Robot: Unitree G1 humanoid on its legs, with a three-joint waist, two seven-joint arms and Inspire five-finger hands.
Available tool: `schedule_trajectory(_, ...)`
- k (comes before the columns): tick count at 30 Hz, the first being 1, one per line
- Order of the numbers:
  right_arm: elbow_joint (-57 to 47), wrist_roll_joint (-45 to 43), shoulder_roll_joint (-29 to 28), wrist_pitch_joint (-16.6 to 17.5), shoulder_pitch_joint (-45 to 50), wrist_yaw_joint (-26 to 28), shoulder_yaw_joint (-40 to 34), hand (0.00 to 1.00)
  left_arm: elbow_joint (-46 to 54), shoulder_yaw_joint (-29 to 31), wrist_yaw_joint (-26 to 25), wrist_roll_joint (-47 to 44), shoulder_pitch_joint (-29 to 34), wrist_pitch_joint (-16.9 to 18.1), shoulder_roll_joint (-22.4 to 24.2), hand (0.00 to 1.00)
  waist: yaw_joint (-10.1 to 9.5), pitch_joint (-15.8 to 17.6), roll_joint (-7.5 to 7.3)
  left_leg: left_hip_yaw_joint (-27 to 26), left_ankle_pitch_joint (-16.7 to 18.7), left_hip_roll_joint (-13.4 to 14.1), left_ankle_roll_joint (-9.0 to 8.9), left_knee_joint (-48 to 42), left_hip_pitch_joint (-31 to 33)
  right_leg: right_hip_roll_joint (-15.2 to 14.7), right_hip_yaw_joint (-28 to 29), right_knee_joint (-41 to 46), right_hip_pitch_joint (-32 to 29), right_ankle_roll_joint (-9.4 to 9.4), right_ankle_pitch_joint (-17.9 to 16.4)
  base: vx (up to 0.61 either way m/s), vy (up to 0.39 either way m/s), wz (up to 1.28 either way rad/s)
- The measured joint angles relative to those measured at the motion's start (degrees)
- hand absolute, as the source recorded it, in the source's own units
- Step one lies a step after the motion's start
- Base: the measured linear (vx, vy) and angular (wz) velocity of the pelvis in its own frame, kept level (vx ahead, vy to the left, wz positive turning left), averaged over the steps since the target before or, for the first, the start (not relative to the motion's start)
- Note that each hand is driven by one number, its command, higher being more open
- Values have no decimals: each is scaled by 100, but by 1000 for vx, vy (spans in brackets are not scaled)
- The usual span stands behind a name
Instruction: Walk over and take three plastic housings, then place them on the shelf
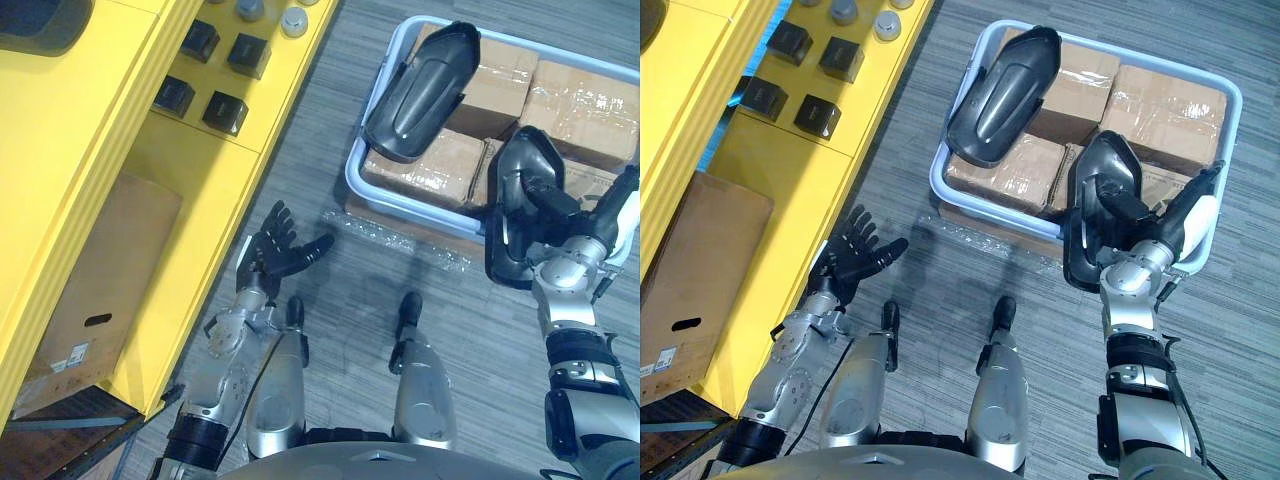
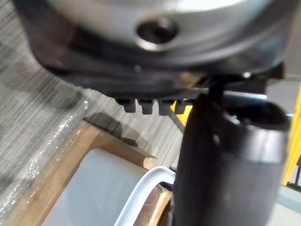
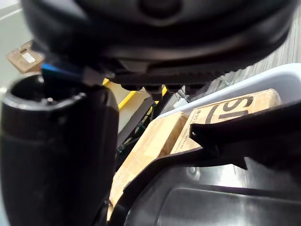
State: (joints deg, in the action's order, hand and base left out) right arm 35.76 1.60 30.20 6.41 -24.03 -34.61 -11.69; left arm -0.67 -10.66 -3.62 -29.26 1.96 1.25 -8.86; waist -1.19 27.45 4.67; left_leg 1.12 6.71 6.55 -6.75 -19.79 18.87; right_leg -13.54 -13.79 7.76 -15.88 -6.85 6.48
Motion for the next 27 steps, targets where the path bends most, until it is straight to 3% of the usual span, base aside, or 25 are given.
schedule_trajectory(5,10,21,42,-154,20,0,1,100,-13,-23,-2,-18,-6,0,3,100,0,3,7,1,-12,-11,6,-2,1,-14,-2,22,-3,1,-1,0,0,0)
schedule_trajectory(13,656,21,42,-700,18,298,5,100,-154,-37,-49,-63,-39,0,6,100,-5,10,26,16,-79,-32,10,37,84,-40,-12,61,-107,1,0,-4,0,0)
schedule_trajectory(19,999,23,131,-854,-200,416,101,100,-200,-47,-131,-217,-87,11,16,100,-11,6,57,62,-97,-47,6,41,130,-56,-46,102,-139,1,-2,-6,2,3)
schedule_trajectory(20,1055,21,175,-861,-250,420,115,0,-243,-50,-135,-219,-133,22,25,100,-19,1,66,83,-104,-56,5,42,178,-66,-67,116,-176,1,-3,-30,4,13)
schedule_trajectory(27,1449,44,720,-1433,-609,271,111,0,-403,-34,-241,-438,-143,107,118,100,-49,41,154,251,-240,-196,32,100,331,-205,-232,169,-248,-7,4,-27,13,15)
